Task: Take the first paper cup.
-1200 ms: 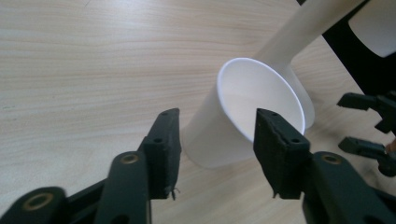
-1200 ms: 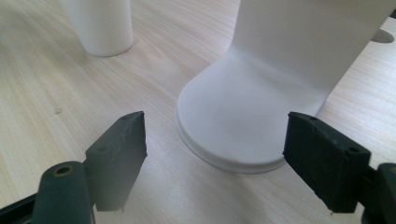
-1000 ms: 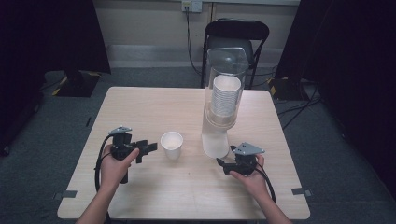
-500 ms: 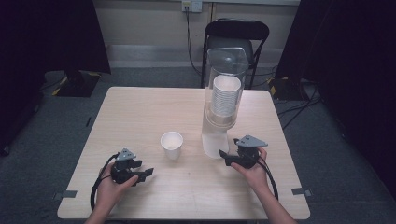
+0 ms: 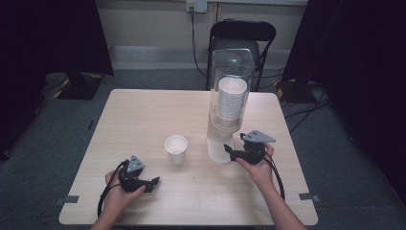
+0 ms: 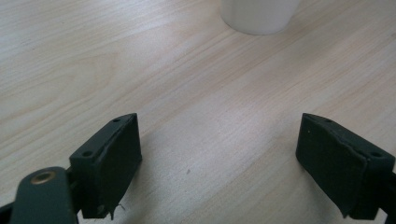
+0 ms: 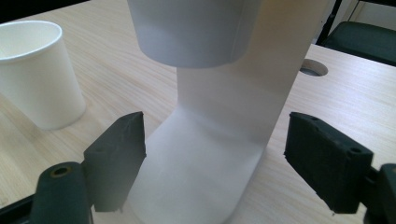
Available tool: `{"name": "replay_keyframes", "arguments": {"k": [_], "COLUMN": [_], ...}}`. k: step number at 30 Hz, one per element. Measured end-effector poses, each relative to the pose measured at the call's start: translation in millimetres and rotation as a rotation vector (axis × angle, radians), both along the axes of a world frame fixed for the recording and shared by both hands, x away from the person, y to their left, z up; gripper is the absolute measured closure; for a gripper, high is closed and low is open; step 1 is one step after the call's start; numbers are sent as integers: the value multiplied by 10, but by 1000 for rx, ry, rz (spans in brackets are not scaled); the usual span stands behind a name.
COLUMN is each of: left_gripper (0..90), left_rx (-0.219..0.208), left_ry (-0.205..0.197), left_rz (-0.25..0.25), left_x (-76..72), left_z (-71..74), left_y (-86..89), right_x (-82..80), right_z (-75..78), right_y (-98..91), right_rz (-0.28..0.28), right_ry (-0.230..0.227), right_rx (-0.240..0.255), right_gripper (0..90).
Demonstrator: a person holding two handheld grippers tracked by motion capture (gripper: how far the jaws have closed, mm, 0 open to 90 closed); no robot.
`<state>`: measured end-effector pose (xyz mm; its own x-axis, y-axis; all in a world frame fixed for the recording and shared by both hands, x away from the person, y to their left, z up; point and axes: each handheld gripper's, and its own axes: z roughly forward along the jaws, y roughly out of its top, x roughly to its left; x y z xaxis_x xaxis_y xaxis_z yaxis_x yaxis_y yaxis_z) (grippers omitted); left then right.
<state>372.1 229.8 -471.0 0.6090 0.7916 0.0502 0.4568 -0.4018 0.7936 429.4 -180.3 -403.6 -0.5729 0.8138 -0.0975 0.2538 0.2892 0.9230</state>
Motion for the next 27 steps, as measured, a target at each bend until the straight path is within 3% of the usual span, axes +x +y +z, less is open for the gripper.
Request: {"name": "replay_keyframes", "arguments": {"k": [5,8,17,27], "left_gripper": [135,133,125,104], "left_rx": [-1,1,-2,1], "left_ry": [0,3,2,13], "left_rz": [3,4,2,-8], "left_x": [-2,-4,-2,8], "left_z": [0,1,-2,0], "left_y": [-1,-2,-5,-13], "right_x": [32,81,151,163], "right_z": [-4,17,169,194], "right_y": [21,51,173,245], "right_rz": [6,5,13,22], "right_ry": [-20,-39,-57,-92], "right_rx": [30,85,81,117], "right_gripper": [199,208,224,341]}}
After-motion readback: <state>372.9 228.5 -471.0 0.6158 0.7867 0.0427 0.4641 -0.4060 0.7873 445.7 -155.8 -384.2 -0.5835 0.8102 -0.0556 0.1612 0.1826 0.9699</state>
